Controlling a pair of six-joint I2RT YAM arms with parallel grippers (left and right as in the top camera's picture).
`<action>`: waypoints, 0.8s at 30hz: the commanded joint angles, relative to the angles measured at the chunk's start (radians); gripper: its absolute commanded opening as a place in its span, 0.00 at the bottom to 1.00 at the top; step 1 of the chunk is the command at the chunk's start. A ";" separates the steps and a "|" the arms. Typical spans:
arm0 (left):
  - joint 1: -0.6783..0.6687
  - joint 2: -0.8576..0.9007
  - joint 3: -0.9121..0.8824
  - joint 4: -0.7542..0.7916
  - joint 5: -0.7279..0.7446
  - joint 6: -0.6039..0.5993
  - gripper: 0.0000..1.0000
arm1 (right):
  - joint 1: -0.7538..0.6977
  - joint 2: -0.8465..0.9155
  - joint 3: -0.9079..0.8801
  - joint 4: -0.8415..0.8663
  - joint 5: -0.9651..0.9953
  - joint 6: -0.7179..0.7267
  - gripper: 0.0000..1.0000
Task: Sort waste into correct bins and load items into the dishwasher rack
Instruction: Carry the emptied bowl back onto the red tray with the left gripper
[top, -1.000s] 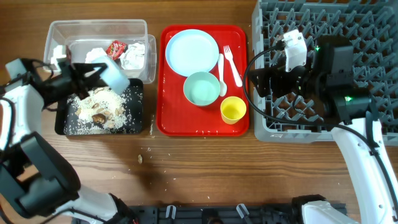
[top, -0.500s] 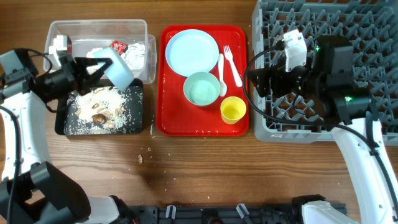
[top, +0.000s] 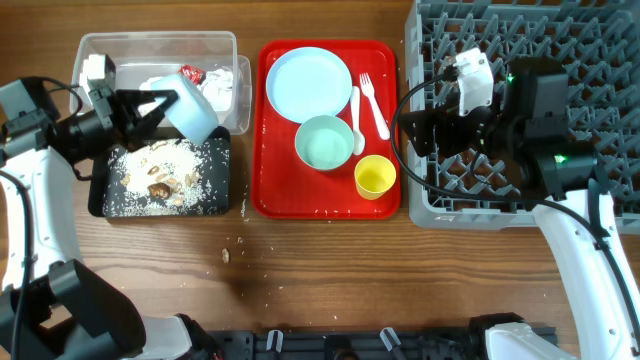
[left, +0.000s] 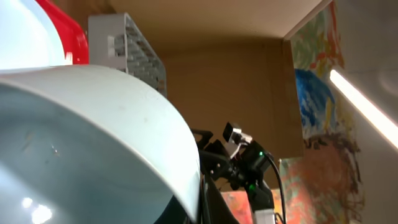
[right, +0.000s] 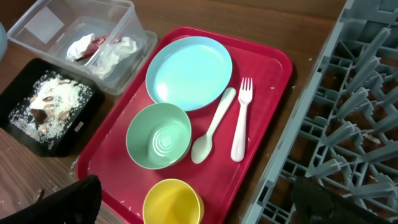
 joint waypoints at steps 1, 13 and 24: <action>0.039 -0.015 0.000 0.013 0.031 -0.047 0.04 | 0.004 0.009 0.017 -0.004 -0.016 0.010 1.00; -0.558 -0.043 -0.001 -0.063 -1.077 -0.024 0.04 | 0.004 0.009 0.017 0.002 -0.016 0.011 1.00; -0.947 0.110 -0.001 -0.096 -1.382 -0.032 0.04 | 0.004 0.009 0.017 0.001 -0.016 0.011 1.00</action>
